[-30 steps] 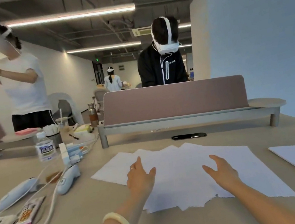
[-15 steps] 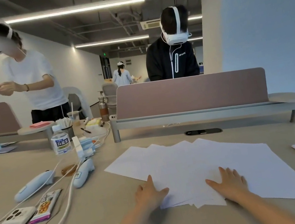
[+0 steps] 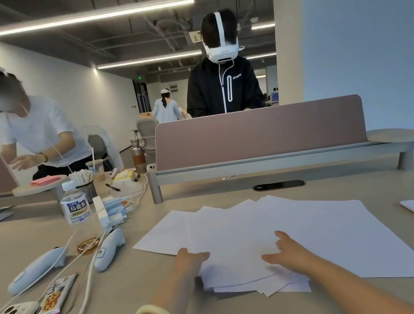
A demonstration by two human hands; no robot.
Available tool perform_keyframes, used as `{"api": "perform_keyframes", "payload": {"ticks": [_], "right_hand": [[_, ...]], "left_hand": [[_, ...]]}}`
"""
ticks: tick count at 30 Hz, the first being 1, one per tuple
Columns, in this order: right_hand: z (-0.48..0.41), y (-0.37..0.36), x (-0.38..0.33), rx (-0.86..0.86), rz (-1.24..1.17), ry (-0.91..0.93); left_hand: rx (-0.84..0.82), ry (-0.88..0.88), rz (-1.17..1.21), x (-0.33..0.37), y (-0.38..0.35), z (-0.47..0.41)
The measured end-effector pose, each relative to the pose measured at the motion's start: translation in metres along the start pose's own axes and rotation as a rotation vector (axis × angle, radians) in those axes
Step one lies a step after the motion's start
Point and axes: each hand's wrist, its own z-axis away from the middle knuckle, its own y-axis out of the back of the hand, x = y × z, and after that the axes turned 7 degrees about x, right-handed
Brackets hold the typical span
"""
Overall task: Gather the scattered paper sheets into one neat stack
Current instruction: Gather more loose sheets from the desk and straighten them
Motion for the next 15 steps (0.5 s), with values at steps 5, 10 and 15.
{"api": "perform_keyframes", "payload": {"ticks": [5,10,15], "right_hand": [[-0.001,0.010,0.001,0.007,-0.121,-0.027],[-0.003,0.016,0.005,0.037,-0.262,-0.105],[-0.005,0.018,0.015,0.098,-0.341,-0.140]], "left_hand": [[-0.004,0.052,0.026,-0.001,0.006,-0.007],[-0.045,0.029,-0.050,-0.001,0.009,-0.013],[-0.004,-0.107,-0.254,-0.001,0.023,-0.010]]}}
